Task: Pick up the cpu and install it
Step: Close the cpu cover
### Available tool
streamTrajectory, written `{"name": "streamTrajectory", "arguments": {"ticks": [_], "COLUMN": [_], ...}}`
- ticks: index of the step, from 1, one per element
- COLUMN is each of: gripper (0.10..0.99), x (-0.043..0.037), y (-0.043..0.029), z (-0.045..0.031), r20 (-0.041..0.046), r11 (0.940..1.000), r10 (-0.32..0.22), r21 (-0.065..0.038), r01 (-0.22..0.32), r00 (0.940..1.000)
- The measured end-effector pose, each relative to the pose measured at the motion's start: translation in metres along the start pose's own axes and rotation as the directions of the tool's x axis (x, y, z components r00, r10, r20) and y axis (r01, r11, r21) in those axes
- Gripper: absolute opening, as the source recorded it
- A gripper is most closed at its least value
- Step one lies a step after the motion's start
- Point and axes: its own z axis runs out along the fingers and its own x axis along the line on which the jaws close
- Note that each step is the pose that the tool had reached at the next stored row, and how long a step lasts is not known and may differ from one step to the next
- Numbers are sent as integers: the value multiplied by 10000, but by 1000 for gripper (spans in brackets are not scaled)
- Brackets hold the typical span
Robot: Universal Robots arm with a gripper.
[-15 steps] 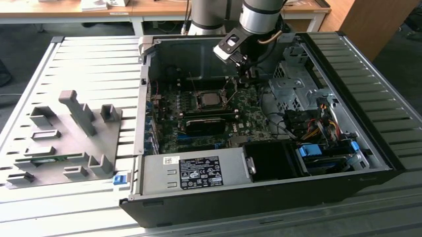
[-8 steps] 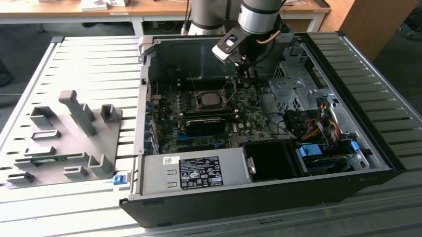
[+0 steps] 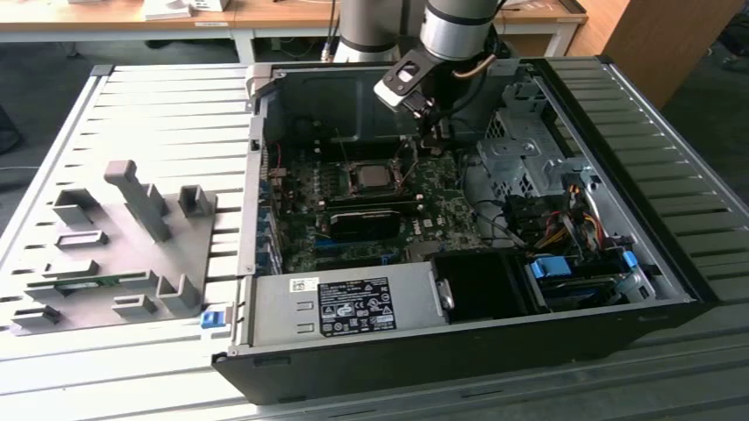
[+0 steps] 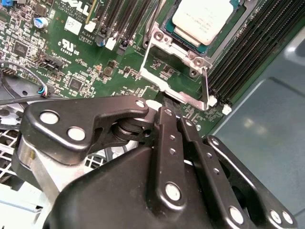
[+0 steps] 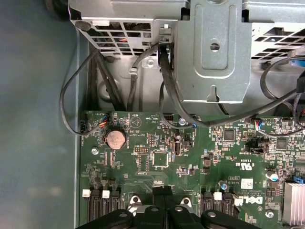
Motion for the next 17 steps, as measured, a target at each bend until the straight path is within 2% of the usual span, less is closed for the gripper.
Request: {"name": "streamTrajectory", "arguments": {"ticks": [17], "gripper": [106], "x": [0], "y": [-36], "z": [1], "r20": [-1], "r11": [10000], "r10": [0], "r21": [0], "r01": [0], "r00": [10000]}}
